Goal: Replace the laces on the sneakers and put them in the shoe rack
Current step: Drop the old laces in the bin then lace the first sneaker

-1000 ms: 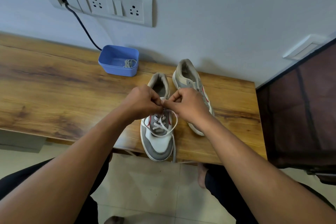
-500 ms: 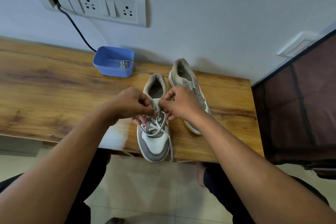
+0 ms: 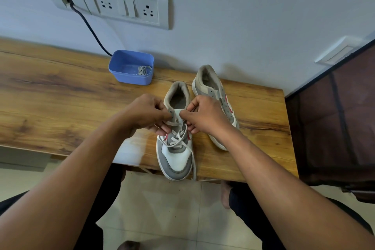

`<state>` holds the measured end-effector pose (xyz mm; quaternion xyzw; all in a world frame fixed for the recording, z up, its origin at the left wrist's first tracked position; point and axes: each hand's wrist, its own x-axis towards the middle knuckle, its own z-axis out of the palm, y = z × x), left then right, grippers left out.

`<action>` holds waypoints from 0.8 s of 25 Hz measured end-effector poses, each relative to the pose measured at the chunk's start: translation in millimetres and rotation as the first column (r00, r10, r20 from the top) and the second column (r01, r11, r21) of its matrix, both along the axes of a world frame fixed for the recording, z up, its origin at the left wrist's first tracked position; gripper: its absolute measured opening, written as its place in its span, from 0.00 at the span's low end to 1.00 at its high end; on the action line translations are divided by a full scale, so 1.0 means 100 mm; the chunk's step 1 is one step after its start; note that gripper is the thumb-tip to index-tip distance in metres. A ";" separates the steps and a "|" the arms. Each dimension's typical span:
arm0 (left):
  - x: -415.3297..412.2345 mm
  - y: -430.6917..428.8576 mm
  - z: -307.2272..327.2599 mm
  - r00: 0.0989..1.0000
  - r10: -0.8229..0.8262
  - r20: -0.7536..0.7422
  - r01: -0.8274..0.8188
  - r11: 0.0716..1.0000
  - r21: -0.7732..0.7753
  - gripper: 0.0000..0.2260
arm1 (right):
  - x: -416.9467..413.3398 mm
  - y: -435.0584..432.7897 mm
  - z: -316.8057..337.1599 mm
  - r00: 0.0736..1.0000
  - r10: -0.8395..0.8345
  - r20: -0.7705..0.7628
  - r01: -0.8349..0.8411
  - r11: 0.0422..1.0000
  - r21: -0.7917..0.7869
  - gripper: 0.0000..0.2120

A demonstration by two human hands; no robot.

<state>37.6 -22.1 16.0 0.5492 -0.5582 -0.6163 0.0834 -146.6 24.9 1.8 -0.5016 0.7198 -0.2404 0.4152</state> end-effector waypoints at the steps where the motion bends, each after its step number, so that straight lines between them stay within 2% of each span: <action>1: -0.03 0.01 -0.02 1.000 0.000 0.003 0.000 1.000 -0.009 0.03 | 0.00 0.00 0.00 1.000 -0.002 0.000 0.002 1.000 0.000 0.07; 5: -0.02 0.02 -0.08 0.997 -0.076 -0.007 0.075 0.993 -0.087 0.06 | -0.01 0.01 0.01 1.000 0.000 0.015 0.000 1.000 0.001 0.07; 8: 0.12 -0.07 -0.07 0.986 -0.139 0.088 0.150 0.978 -0.144 0.03 | -0.02 0.00 0.01 1.000 0.005 0.018 -0.005 1.000 0.004 0.07; 13: 0.14 -0.03 -0.07 0.964 -0.230 0.136 0.249 0.958 -0.142 0.03 | -0.02 -0.01 0.00 1.000 0.004 0.012 -0.004 1.000 0.007 0.07; 17: 0.27 -0.14 -0.05 0.951 -0.186 0.247 0.240 0.948 -0.210 0.03 | -0.03 -0.01 0.00 0.999 0.005 0.044 -0.007 1.000 0.029 0.07; 20: 0.28 -0.09 -0.02 0.969 -0.199 0.144 0.218 0.968 -0.126 0.05 | -0.05 -0.01 -0.01 0.998 0.000 0.059 -0.002 0.999 0.037 0.06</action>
